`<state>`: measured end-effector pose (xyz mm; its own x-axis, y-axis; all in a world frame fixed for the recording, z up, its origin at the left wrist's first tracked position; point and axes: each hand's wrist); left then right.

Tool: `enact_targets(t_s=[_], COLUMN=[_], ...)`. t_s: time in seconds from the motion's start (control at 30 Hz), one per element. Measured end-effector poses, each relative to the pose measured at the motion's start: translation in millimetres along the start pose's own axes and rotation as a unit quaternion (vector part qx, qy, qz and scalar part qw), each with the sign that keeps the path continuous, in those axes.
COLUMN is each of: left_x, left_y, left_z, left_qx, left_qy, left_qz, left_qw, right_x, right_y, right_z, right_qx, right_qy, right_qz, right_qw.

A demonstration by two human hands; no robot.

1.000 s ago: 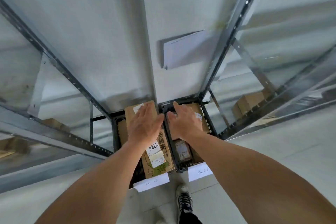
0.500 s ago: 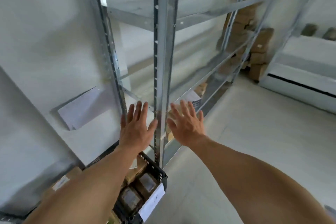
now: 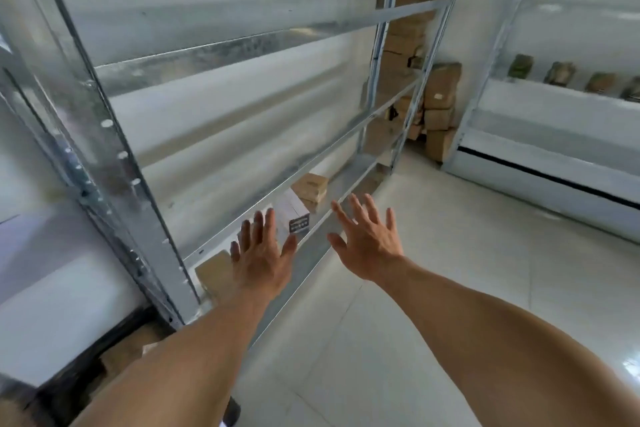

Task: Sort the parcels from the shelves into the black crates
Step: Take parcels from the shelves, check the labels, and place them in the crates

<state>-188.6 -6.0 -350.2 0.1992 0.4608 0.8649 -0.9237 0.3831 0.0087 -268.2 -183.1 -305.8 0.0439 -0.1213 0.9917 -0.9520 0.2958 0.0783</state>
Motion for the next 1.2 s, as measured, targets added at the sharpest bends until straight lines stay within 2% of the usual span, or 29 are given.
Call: enact_targets(t_s=[0.13, 0.27, 0.5, 0.77, 0.87, 0.93, 1.03, 1.2], left_x=[-34.0, -62.4, -114.7, -136.3, -144.1, -151.0, -165.2, -200.7], left_y=[-30.9, -59.1, -119.6, -146.1, -155.2, -157.6, -157.8, -165.9], left_z=[0.5, -17.4, -81.1, -120.5, -139.0, -148.1, -162.0, -207.8], left_qx=[0.104, 0.215, 0.362, 0.438, 0.456, 0.474, 0.475, 0.489], left_qy=[0.033, 0.087, 0.193, 0.235, 0.245, 0.272, 0.327, 0.321], left_qz=[-0.031, -0.050, -0.004, 0.074, 0.106, 0.136, 0.182, 0.206], left_qw=[0.994, 0.971, 0.912, 0.864, 0.849, 0.826, 0.796, 0.784], right_x=[-19.0, -49.7, -120.2, -184.2, -206.7, -226.2, -263.1, -324.8], right_y=[-40.5, -87.9, -183.0, -234.7, -249.6, -258.7, -274.1, -302.8], right_z=[15.7, 9.4, -22.1, -64.7, -78.8, -85.3, -92.9, -106.9], right_qx=[0.030, 0.072, 0.166, 0.214, 0.249, 0.265, 0.237, 0.155], right_qy=[-0.024, -0.045, -0.030, -0.047, -0.066, -0.077, -0.141, -0.268], right_qz=[-0.060, -0.120, -0.186, -0.243, -0.284, -0.296, -0.317, -0.346], right_qw=[0.997, 0.989, 0.968, 0.945, 0.924, 0.914, 0.907, 0.886])
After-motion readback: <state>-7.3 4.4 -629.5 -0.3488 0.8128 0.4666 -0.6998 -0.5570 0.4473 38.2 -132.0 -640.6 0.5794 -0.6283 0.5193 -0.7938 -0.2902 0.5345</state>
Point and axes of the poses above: each hand's wrist, its own y-axis away from the middle knuckle, its own x-axis out of the back of the hand, z = x × y, and after that the axes turned 4 degrees about -z, right-handed
